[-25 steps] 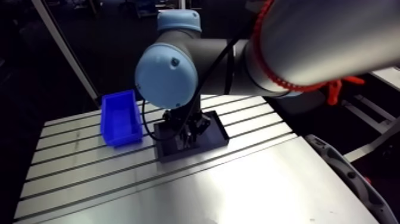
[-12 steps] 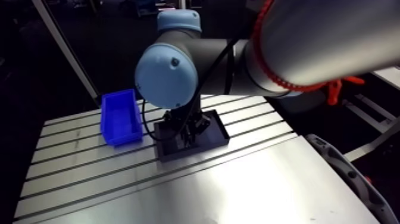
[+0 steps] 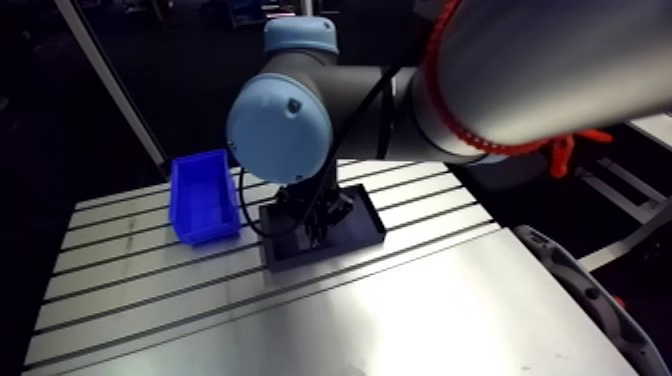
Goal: Pick up the M10 bolt from the tray and put it into the blue bin.
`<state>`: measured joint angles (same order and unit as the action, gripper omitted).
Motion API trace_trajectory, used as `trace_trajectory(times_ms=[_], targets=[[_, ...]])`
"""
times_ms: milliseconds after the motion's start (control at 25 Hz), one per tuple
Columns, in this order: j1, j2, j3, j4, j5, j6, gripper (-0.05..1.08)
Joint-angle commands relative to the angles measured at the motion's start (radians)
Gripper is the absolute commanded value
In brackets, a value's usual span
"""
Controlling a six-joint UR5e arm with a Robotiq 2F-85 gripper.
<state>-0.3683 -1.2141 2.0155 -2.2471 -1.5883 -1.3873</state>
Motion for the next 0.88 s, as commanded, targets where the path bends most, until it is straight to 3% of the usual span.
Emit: trace_trajectory(times_ms=[40, 880], targets=[[0.000, 0.000, 0.001, -0.003, -0.002, 0.001, 0.78], [0.002, -0.018, -0.019, -0.004, -0.005, 0.005, 0.88]])
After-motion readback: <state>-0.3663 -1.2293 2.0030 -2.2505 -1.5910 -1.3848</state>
